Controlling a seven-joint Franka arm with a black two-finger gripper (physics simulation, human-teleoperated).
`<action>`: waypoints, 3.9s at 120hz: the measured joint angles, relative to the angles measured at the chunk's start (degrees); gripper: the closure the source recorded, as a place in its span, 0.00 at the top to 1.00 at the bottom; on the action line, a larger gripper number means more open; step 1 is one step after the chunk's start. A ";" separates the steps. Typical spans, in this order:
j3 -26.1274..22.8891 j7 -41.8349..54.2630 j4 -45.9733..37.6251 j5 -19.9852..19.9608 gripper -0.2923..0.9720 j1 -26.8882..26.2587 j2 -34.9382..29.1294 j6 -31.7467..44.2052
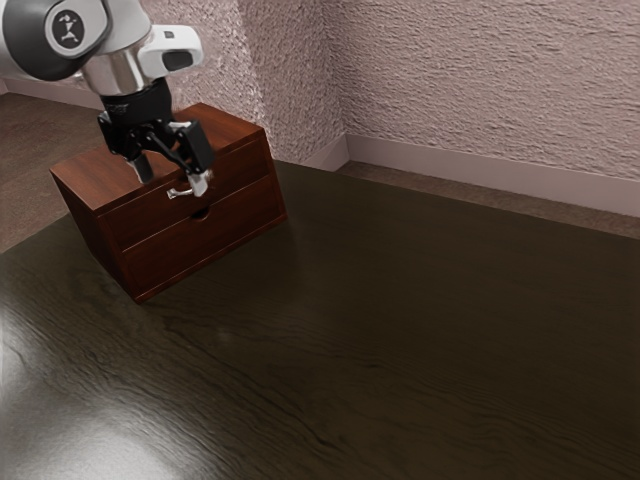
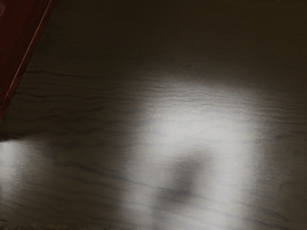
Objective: Pull the drawer handle with one arm to open the drawer
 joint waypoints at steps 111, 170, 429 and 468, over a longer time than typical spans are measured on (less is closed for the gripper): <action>-11.70 1.26 -12.15 4.64 0.77 0.33 -14.59 1.81; -5.24 5.17 -24.17 11.01 0.77 1.43 -9.38 26.88; 117.06 9.99 6.51 42.82 0.78 -124.62 -37.22 23.75; 116.98 8.94 6.07 42.99 0.76 -125.42 -36.25 23.66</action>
